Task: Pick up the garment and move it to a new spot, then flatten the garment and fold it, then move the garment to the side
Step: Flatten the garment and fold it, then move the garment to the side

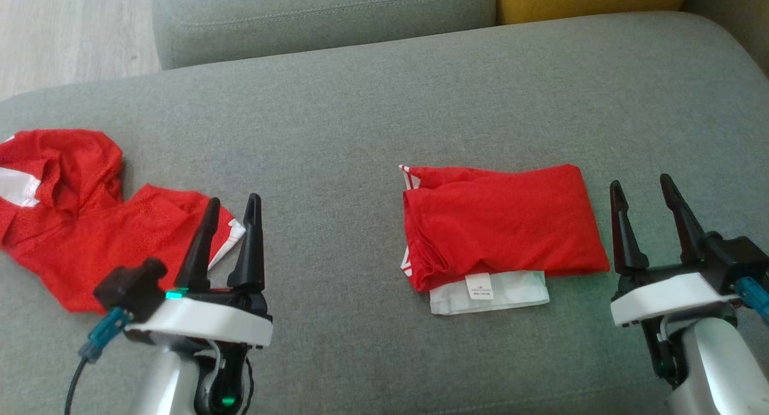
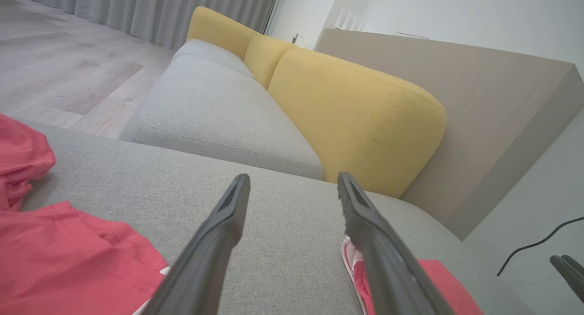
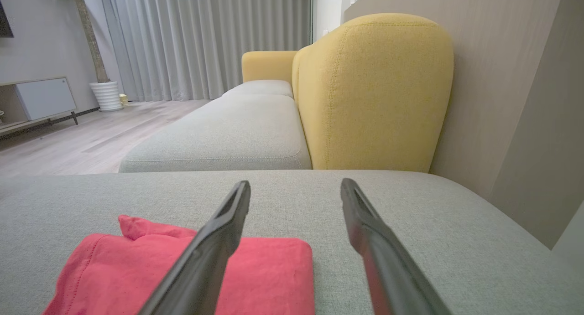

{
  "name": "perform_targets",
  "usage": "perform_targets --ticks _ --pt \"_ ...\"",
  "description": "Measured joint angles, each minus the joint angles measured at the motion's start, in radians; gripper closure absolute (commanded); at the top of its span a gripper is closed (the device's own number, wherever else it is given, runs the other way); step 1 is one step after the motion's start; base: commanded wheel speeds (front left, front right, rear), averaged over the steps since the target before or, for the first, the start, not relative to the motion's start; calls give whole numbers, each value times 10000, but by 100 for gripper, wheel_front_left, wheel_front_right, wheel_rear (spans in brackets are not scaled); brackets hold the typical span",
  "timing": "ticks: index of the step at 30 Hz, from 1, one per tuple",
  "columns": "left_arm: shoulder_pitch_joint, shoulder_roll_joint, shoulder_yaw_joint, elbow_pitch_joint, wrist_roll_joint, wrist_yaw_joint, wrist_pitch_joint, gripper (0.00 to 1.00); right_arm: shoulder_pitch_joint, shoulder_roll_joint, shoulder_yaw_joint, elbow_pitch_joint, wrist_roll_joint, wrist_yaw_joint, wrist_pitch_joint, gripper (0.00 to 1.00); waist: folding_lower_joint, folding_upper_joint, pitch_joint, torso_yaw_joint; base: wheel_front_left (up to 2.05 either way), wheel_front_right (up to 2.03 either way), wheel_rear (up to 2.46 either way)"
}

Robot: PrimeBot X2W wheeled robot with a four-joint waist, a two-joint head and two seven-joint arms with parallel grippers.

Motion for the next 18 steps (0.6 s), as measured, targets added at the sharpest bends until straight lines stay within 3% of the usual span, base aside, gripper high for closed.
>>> perform_targets --ticks 11,18 --pt "-1 0 -42 12 2 73 0 0 3 186 -159 58 29 0 -4 0 0 0 126 102 0 0 0" --pt "-45 2 -153 86 73 69 0 0 -74 594 -671 1035 811 0 677 0 0 0 489 137 0 0 0"
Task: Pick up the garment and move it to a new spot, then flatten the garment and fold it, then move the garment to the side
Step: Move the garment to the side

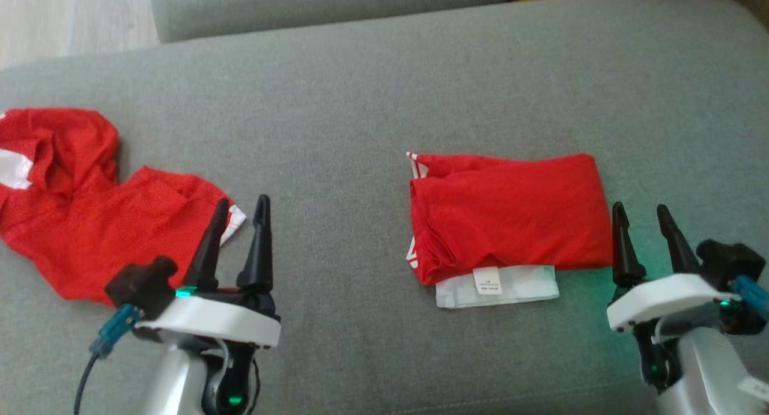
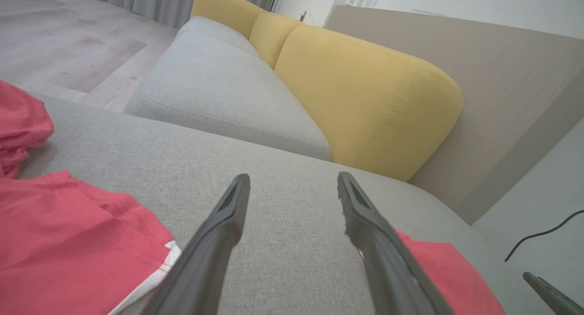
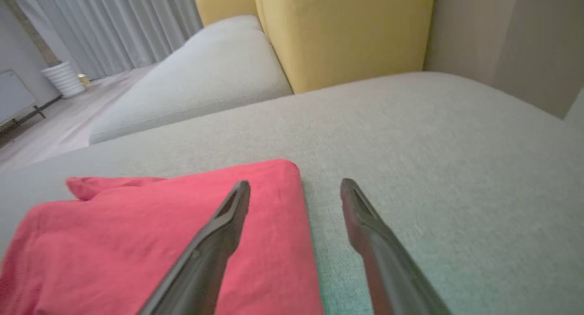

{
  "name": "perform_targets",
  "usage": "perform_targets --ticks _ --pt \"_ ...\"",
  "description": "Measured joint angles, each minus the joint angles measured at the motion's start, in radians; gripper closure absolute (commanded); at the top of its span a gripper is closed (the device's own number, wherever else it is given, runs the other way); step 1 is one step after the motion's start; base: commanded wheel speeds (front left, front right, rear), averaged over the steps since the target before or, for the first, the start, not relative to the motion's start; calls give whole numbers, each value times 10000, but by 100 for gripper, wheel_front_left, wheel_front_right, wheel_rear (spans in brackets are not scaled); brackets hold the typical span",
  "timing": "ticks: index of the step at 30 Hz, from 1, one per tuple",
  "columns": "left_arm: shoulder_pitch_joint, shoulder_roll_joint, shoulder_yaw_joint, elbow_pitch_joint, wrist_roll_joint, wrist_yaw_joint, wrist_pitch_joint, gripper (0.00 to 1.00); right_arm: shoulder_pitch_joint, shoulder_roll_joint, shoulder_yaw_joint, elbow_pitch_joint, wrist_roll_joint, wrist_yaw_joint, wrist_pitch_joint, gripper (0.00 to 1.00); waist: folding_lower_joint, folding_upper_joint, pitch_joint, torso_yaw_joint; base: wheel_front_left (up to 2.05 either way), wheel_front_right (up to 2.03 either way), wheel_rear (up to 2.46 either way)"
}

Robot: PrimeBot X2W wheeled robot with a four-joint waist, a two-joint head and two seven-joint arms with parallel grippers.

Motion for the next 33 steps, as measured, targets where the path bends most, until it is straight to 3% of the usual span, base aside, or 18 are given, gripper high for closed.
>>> perform_targets --ticks 16,17,18,24,28,33 --pt "-864 -2 -209 117 36 -8 0 0 -1666 374 -575 2134 771 0 1492 0 2 0 1330 357 0 0 0" --pt "-883 -2 -203 119 67 -8 0 0 -1729 372 -520 2184 821 0 1557 56 1 0 1363 366 0 0 0" --pt "-899 -2 -196 119 86 -8 -2 0 -1773 364 -428 2184 825 0 1555 100 1 0 1389 369 0 0 0" --pt "-929 -2 -128 134 86 -8 -2 0 -1893 96 270 1954 69 0 978 100 1 0 1390 212 0 0 0" --pt "-939 -4 -130 148 88 -10 -2 0 -2359 -759 876 1457 -721 0 794 100 0 0 1375 -44 0 0 0" --pt "-1191 -4 -153 153 173 -13 -2 0 -3302 -2355 1406 1114 -909 0 949 100 1 0 1545 -294 0 0 0"
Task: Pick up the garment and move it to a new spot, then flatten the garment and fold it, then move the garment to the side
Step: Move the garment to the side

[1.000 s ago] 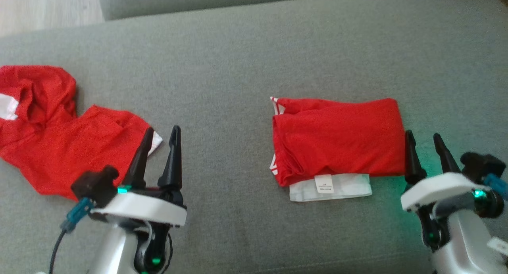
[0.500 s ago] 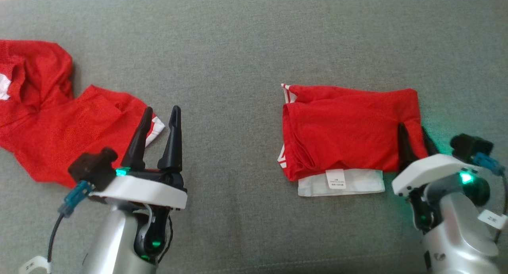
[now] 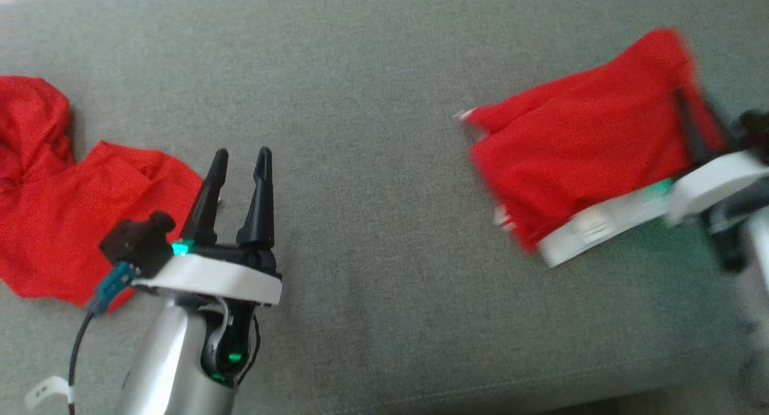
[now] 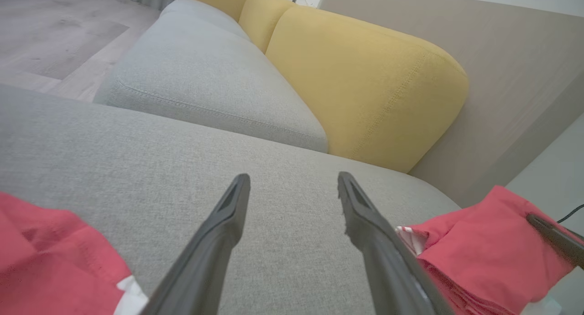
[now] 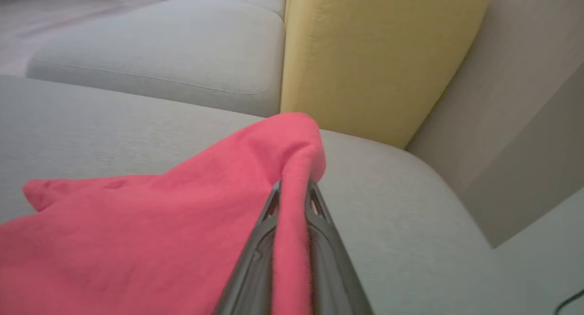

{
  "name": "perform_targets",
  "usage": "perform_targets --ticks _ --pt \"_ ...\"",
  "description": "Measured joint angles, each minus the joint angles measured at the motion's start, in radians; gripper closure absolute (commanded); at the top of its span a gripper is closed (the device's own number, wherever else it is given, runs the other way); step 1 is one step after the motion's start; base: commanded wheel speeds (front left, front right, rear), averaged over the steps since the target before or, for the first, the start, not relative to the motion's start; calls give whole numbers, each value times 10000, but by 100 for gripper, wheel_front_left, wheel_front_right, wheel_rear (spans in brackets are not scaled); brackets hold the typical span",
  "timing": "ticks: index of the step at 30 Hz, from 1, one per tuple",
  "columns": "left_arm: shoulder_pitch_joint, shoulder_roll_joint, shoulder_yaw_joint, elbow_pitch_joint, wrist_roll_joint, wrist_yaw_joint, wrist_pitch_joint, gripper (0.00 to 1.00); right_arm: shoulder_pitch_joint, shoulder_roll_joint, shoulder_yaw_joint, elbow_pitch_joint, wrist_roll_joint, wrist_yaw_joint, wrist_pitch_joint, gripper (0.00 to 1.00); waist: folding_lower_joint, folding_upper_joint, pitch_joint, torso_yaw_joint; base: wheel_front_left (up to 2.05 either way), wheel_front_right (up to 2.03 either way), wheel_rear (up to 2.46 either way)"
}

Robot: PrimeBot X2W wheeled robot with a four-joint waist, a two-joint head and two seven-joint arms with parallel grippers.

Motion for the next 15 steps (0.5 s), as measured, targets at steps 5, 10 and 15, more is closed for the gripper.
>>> perform_targets --ticks 5,10,15 --pt "-295 -4 -56 -8 6 -84 0 0 -635 -1620 -278 512 305 0 228 100 0 0 318 -57 0 0 0" --pt "-324 -6 -59 27 6 -104 0 0 -1101 -2015 -1394 1404 677 0 389 100 1 0 541 17 0 0 0" --pt "-324 -6 -31 90 8 -151 0 0 -1288 -2019 -2128 1883 619 0 274 100 0 0 624 97 0 0 0"
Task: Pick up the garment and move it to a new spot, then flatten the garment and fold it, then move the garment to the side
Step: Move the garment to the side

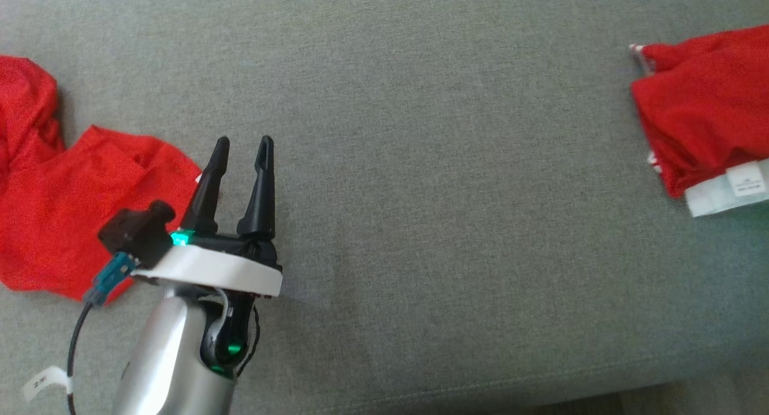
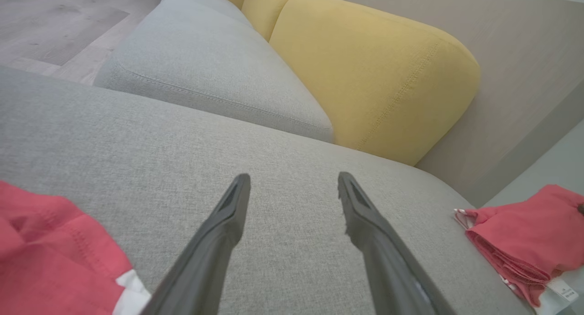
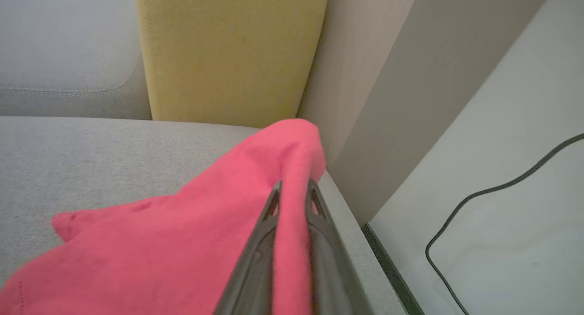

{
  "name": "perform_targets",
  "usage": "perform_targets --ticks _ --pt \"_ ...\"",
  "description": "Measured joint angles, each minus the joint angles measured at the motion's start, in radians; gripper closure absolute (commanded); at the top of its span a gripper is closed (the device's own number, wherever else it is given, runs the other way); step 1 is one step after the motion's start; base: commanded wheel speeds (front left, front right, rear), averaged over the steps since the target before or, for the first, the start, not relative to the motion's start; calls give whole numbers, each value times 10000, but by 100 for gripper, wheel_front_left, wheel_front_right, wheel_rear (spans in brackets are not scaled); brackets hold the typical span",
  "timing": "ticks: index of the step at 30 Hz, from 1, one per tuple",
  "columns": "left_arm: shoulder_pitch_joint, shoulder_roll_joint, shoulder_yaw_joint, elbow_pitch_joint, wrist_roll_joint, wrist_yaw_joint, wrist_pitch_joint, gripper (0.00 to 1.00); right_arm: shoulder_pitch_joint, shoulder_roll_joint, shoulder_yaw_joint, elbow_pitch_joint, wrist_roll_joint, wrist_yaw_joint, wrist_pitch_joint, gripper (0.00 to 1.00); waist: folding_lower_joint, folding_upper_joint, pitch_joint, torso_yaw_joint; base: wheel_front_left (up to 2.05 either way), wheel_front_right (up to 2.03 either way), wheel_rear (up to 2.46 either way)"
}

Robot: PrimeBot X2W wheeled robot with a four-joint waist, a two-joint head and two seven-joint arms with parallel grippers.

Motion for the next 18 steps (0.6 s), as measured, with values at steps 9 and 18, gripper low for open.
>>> perform_targets --ticks 9,18 --pt "-5 0 23 73 13 -17 0 0 -63 228 -316 316 -192 0 -236 39 -1 0 -83 0 0 0 0" --pt "18 -2 19 169 10 -19 0 0 -75 401 -272 73 84 0 -255 0 -1 0 -313 -35 0 0 0"
